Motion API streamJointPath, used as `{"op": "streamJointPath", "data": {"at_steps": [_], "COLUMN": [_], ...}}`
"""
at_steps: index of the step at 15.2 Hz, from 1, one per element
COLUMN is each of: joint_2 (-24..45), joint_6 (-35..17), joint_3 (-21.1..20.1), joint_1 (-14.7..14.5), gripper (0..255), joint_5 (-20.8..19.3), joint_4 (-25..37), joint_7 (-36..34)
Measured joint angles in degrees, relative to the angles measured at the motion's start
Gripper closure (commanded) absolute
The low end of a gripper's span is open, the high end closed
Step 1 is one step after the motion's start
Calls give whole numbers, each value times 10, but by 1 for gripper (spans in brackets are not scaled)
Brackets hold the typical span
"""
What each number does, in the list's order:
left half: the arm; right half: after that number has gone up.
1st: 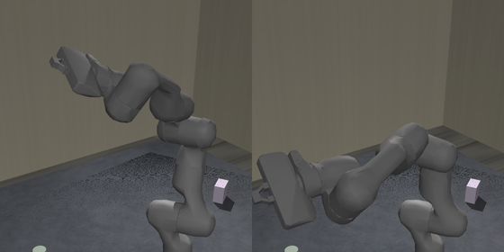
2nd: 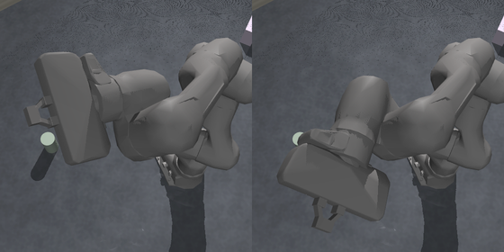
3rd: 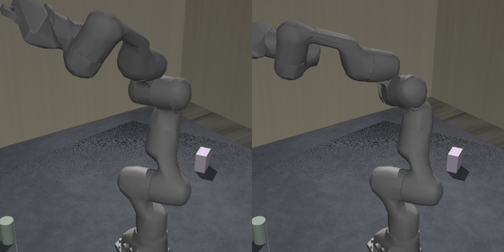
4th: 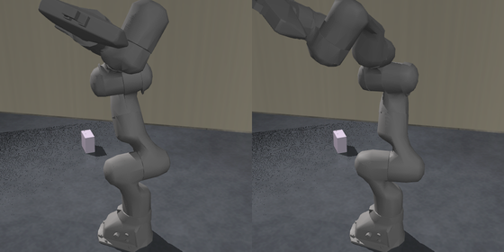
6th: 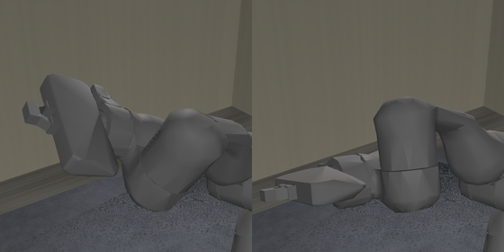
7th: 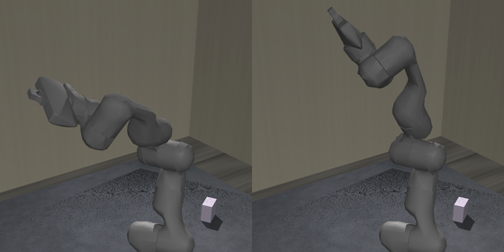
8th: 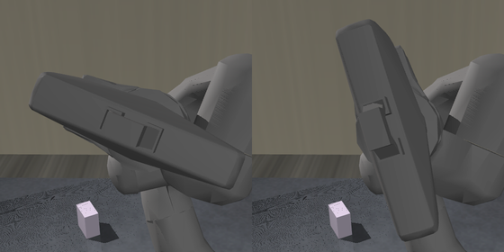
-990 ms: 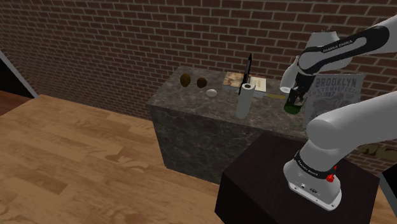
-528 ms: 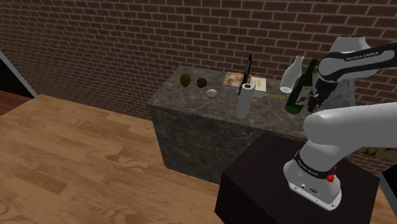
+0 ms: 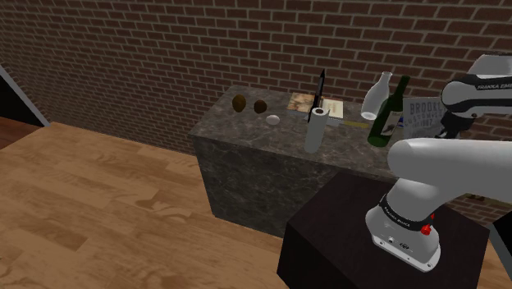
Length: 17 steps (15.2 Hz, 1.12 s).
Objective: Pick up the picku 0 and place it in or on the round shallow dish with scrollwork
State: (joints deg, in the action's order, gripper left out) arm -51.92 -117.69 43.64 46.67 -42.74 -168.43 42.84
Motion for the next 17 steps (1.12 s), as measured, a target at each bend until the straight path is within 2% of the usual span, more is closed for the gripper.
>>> {"op": "streamJointPath", "data": {"at_steps": [5,13,17], "joint_2": [27,116,131], "joint_6": [-42,-146,-163], "joint_3": [38,100,109], "joint_1": [13,-4,-8], "gripper": [255,255,255], "joint_5": [-37,-88,-95], "joint_4": [-13,-29,-30], "joint_7": [10,-12,-15]}}
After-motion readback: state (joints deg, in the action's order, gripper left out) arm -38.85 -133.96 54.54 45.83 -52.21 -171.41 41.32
